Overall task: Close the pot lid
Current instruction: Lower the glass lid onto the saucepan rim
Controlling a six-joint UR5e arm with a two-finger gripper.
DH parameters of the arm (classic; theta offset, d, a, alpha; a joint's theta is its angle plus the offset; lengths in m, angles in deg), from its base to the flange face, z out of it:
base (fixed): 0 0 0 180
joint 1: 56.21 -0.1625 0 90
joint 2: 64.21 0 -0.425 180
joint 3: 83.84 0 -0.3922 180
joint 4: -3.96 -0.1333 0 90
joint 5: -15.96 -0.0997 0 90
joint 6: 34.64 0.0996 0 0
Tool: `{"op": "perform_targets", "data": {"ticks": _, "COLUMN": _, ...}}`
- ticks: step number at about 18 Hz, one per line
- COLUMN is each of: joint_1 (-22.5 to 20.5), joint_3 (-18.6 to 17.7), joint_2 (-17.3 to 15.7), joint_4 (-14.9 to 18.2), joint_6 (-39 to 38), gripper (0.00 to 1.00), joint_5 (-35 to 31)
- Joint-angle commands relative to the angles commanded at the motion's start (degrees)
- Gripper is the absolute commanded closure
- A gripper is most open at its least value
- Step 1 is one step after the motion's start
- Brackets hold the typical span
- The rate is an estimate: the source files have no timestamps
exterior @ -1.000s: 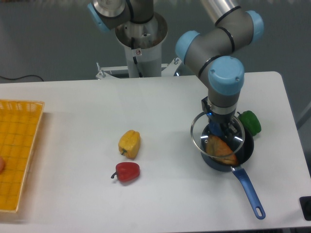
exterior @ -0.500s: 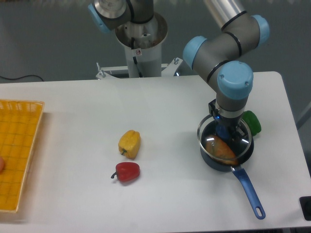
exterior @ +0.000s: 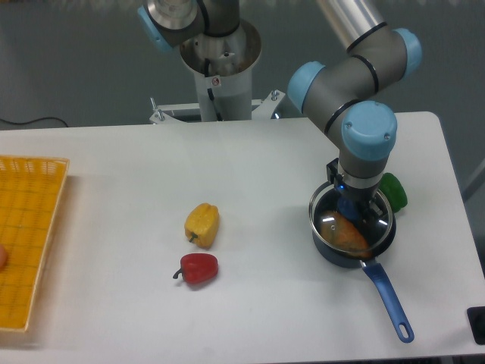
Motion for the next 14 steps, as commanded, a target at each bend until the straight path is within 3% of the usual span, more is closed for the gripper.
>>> {"op": "perform_targets", "data": {"ticks": 14, "joint_1": -0.09, "joint_3": -0.09, "joint_2": 0.44, "joint_4": -0.97, "joint_6": 0.09, "gripper": 0.44, "joint_5": 0.0}}
